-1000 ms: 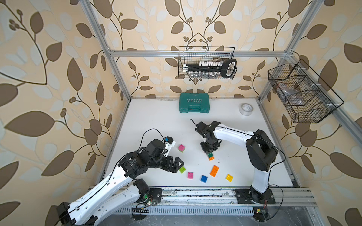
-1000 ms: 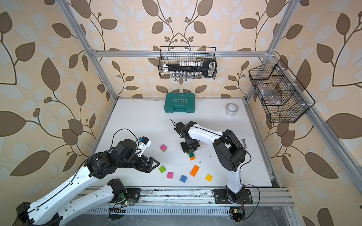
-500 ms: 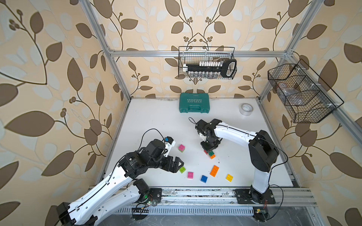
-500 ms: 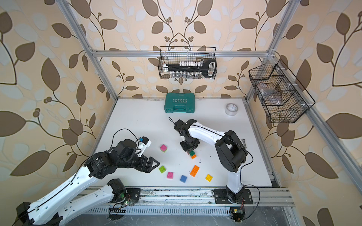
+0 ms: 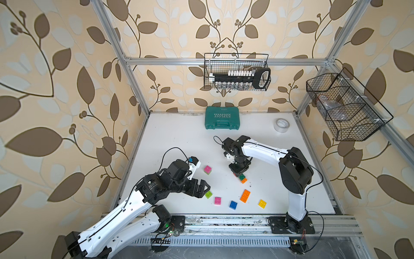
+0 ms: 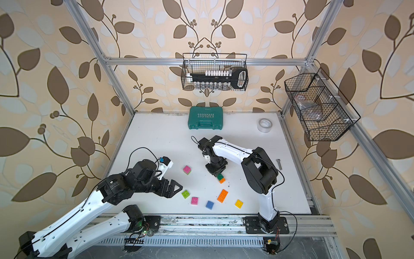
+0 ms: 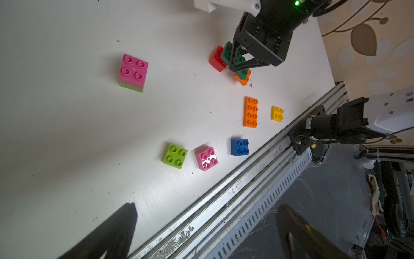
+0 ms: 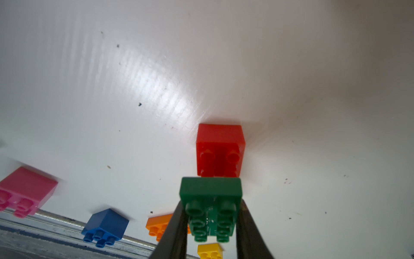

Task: Assemble the letter r with lego
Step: Assemble the lego brick with the lego brick.

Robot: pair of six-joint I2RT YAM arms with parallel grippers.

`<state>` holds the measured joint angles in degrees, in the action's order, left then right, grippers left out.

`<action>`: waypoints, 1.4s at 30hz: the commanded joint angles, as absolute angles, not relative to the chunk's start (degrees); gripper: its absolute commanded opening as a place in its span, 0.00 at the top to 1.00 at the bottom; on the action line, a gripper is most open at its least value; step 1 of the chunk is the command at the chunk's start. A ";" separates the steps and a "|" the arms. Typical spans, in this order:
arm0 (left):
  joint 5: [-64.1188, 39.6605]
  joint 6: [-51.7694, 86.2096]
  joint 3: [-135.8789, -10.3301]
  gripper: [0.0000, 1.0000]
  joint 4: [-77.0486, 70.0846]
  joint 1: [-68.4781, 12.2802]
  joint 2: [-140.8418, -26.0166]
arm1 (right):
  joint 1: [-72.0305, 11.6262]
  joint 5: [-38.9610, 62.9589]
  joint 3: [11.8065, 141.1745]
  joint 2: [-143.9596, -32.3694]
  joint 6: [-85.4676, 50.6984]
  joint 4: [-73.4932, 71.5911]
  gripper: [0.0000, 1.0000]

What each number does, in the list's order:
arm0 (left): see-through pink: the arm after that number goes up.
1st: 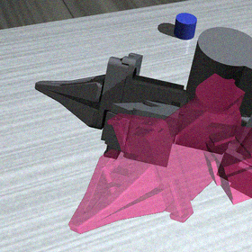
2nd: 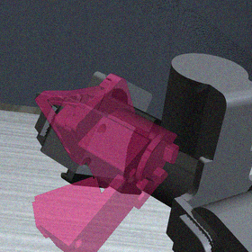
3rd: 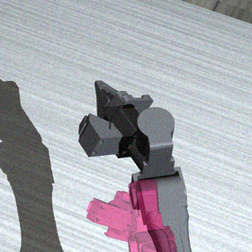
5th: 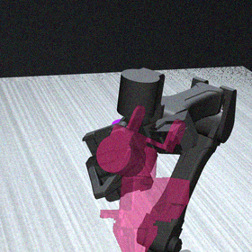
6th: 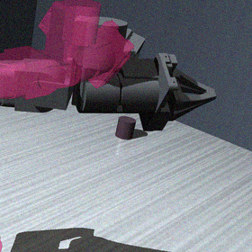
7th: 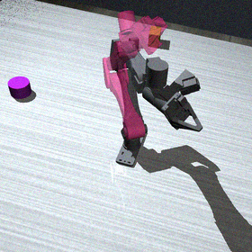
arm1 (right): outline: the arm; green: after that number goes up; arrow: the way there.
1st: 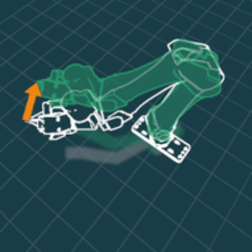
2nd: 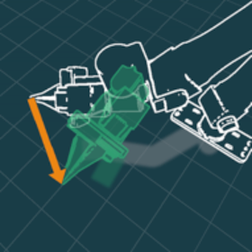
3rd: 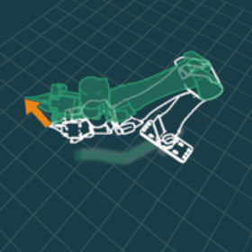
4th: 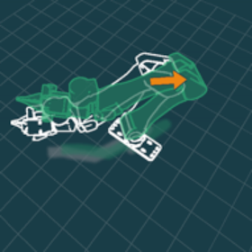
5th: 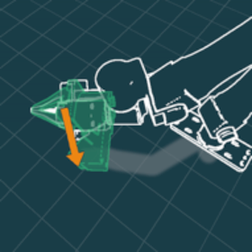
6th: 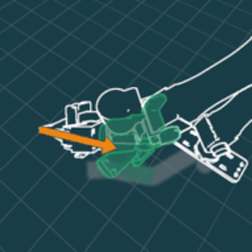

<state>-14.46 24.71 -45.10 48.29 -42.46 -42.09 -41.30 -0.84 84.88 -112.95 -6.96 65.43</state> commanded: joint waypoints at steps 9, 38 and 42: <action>-14.32 24.93 -45.96 0.01 48.60 -42.89 -42.19 | -41.57 -1.21 88.41 -116.36 -6.35 68.96 1.00; -14.46 24.82 -45.97 0.01 48.60 -42.89 -42.41 | -40.69 -2.30 90.73 -118.64 -8.09 70.13 1.00; -14.50 24.87 -46.02 0.01 48.60 -42.89 -42.43 | -40.69 -2.15 90.65 -119.18 -8.00 69.96 1.00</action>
